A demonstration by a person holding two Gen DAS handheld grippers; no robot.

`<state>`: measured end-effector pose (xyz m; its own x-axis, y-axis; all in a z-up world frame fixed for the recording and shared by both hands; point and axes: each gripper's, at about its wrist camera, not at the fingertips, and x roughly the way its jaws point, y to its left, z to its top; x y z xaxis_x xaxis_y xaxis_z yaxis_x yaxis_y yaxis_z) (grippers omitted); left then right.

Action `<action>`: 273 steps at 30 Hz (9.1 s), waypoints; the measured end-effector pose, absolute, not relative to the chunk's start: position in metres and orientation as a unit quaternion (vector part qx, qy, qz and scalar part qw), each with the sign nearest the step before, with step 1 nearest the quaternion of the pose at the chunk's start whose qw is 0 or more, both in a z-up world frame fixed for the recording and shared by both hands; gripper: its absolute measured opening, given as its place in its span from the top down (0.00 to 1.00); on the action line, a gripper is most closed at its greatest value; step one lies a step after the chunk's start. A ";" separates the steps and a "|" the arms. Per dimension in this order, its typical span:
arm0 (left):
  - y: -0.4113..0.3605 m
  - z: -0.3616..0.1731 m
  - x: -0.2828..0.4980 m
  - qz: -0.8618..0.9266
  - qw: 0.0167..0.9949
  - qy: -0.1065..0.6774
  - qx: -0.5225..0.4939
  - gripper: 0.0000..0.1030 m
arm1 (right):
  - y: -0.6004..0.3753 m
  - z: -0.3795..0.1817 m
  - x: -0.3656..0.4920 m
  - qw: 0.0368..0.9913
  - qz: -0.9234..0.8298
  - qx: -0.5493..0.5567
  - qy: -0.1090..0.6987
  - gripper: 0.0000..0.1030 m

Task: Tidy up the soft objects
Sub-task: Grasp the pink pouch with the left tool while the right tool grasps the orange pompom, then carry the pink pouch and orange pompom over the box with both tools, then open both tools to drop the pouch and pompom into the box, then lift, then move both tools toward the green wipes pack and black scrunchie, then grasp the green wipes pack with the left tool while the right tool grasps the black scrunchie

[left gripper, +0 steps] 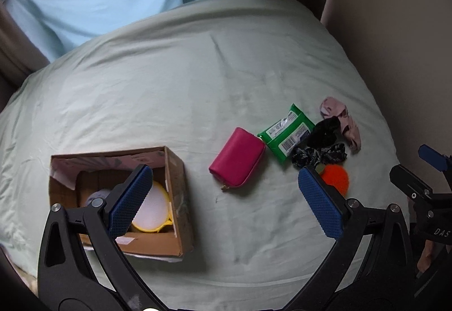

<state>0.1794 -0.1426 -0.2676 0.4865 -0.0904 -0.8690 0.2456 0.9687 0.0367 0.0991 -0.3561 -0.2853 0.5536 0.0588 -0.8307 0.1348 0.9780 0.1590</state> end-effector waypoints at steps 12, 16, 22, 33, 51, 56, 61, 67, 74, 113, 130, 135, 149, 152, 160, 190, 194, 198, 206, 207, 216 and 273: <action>-0.199 -0.402 0.244 -0.139 0.792 0.568 0.173 0.01 | -0.364 -0.401 0.133 0.822 -0.053 0.175 0.539 0.01; -0.207 -0.439 0.256 -0.153 0.766 0.589 0.206 0.01 | -0.365 -0.429 0.141 0.809 -0.067 0.194 0.550 0.01; -0.210 -0.476 0.272 -0.165 0.741 0.609 0.229 0.08 | -0.359 -0.454 0.149 0.796 -0.073 0.203 0.566 0.10; -0.213 -0.506 0.290 -0.189 0.708 0.636 0.242 0.35 | -0.345 -0.474 0.154 0.784 -0.082 0.197 0.583 0.40; -0.207 -0.472 0.254 -0.188 0.726 0.623 0.223 0.58 | -0.337 -0.449 0.133 0.801 -0.061 0.205 0.559 0.68; -0.200 -0.442 0.240 -0.184 0.739 0.614 0.207 0.58 | -0.339 -0.423 0.120 0.815 -0.059 0.207 0.539 0.68; -0.193 -0.396 0.223 -0.180 0.761 0.594 0.188 0.58 | -0.342 -0.382 0.105 0.830 -0.051 0.215 0.512 0.68; -0.179 -0.325 0.197 -0.172 0.794 0.563 0.154 0.58 | -0.329 -0.317 0.091 0.851 -0.035 0.205 0.482 0.68; -0.151 -0.249 0.172 -0.154 0.828 0.530 0.098 0.58 | -0.302 -0.240 0.086 0.871 -0.006 0.177 0.458 0.68; 0.197 -0.315 0.219 -0.068 0.794 0.604 0.029 0.58 | -0.001 -0.289 0.218 0.809 0.070 0.130 0.569 0.68; 0.178 -0.401 0.260 -0.078 0.731 0.677 0.033 0.42 | 0.004 -0.394 0.275 0.721 0.073 0.199 0.660 0.61; 0.166 -0.391 0.254 -0.120 0.741 0.658 0.063 0.00 | 0.002 -0.393 0.276 0.727 0.062 0.206 0.652 0.00; 0.175 -0.341 0.222 -0.131 0.770 0.624 0.033 0.00 | -0.011 -0.332 0.238 0.772 0.058 0.172 0.609 0.00; 0.179 -0.317 0.214 -0.129 0.785 0.605 0.031 0.00 | -0.016 -0.303 0.224 0.789 0.058 0.168 0.589 0.00; 0.190 -0.242 0.177 -0.112 0.826 0.552 0.016 0.00 | -0.022 -0.207 0.171 0.848 0.048 0.126 0.513 0.00; 0.069 -0.075 0.010 -0.047 0.926 0.375 0.003 0.00 | -0.203 -0.067 -0.023 0.939 -0.009 0.094 0.329 0.00; 0.019 -0.086 0.019 -0.066 0.923 0.379 0.012 0.00 | -0.248 -0.080 -0.015 0.935 -0.016 0.100 0.339 0.00; -0.030 -0.104 0.036 -0.085 0.919 0.385 0.016 0.00 | -0.289 -0.095 0.000 0.934 -0.024 0.091 0.345 0.00; -0.122 -0.165 0.092 -0.127 0.904 0.407 0.044 0.00 | -0.358 -0.151 0.044 0.931 -0.027 0.072 0.356 0.00; -0.132 -0.175 0.100 -0.133 0.901 0.409 0.050 0.00 | -0.363 -0.160 0.051 0.931 -0.025 0.069 0.359 0.00; -0.209 -0.279 0.188 -0.175 0.874 0.443 0.094 0.00 | -0.410 -0.262 0.114 0.915 -0.008 0.058 0.400 0.00; -0.255 -0.413 0.287 -0.268 0.791 0.509 0.207 0.53 | -0.357 -0.385 0.143 0.860 0.158 0.052 0.483 0.65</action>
<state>0.2868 -0.2549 -0.4130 0.3376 -0.2124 -0.9170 0.6347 0.7708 0.0552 0.1431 -0.3573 -0.3850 0.4835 0.3225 -0.8138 -0.2225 0.9444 0.2420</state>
